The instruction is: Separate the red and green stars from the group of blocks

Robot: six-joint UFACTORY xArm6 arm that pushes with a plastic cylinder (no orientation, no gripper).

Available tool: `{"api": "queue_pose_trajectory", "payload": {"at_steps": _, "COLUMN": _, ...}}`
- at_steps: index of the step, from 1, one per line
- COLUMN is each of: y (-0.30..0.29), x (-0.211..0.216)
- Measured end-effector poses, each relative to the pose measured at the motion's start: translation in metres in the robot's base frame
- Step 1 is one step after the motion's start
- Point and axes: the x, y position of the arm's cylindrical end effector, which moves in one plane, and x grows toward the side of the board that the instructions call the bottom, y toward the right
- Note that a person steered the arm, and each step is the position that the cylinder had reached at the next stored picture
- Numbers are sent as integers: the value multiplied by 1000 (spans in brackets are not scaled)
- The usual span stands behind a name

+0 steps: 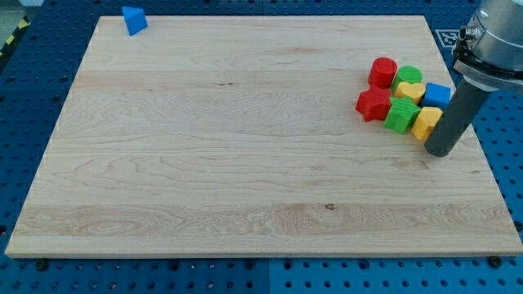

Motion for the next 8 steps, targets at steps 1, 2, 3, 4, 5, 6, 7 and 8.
{"api": "queue_pose_trajectory", "payload": {"at_steps": 1, "y": 0, "x": -21}}
{"api": "queue_pose_trajectory", "payload": {"at_steps": 2, "y": 0, "x": -28}}
{"api": "queue_pose_trajectory", "payload": {"at_steps": 3, "y": -20, "x": -28}}
{"api": "queue_pose_trajectory", "payload": {"at_steps": 4, "y": -51, "x": -33}}
{"api": "queue_pose_trajectory", "payload": {"at_steps": 5, "y": -66, "x": -47}}
{"api": "queue_pose_trajectory", "payload": {"at_steps": 6, "y": -61, "x": -51}}
{"api": "queue_pose_trajectory", "payload": {"at_steps": 7, "y": -32, "x": -53}}
{"api": "queue_pose_trajectory", "payload": {"at_steps": 8, "y": -29, "x": -63}}
